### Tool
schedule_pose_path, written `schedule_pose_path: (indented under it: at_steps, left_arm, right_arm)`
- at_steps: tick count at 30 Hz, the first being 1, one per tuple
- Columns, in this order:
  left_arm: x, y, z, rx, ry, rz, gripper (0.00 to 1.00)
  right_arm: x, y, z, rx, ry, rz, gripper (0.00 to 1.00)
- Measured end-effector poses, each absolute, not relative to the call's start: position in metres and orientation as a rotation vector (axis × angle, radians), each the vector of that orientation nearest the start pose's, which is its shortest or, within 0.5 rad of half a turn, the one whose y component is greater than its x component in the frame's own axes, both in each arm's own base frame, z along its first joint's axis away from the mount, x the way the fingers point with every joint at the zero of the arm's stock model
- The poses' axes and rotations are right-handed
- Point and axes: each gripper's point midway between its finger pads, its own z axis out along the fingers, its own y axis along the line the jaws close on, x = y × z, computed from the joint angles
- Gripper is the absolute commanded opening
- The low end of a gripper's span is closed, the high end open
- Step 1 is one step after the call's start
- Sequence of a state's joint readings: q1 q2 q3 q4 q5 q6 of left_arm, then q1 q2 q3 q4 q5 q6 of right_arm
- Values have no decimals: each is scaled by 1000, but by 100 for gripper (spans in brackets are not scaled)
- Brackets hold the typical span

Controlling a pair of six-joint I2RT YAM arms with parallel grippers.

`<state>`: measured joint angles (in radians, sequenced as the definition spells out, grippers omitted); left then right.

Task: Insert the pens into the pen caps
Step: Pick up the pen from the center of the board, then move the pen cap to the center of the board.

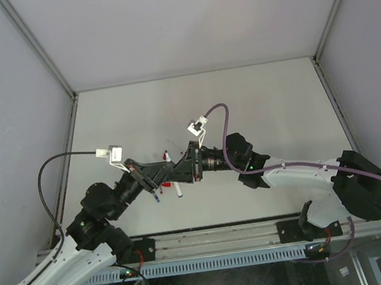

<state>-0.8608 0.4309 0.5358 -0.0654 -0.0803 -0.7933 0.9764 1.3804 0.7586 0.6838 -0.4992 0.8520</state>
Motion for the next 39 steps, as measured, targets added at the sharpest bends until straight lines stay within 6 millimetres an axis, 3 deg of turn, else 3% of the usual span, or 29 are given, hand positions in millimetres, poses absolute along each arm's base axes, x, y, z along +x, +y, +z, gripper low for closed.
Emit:
schedule_pose_path:
  at_steps: [6, 8, 15, 20, 23, 26, 31, 39]
  left_arm:
    - [162, -216, 294, -3, 1656, -1250, 0]
    - [162, -216, 294, -2, 1654, -1251, 5]
    - [164, -215, 289, -3, 1669, -1226, 52]
    - [171, -205, 275, -27, 1721, -1125, 65]
    - [180, -198, 264, -39, 1803, -1006, 73]
    - [189, -191, 259, -50, 1859, -889, 80]
    - [208, -180, 239, -58, 1965, -672, 78]
    - [241, -154, 175, -86, 2217, -313, 66]
  right_arm:
    - [141, 410, 267, -594, 1723, 1774, 3]
    - [141, 410, 267, -595, 1719, 1774, 0]
    - [145, 407, 260, -584, 1762, 1732, 0]
    - [161, 392, 243, -496, 1875, 1590, 0]
    - [173, 369, 232, -410, 1920, 1500, 0]
    - [182, 340, 202, -317, 2005, 1371, 0]
    - [183, 296, 155, -227, 2157, 1126, 0]
    - [184, 253, 149, -171, 2181, 918, 0]
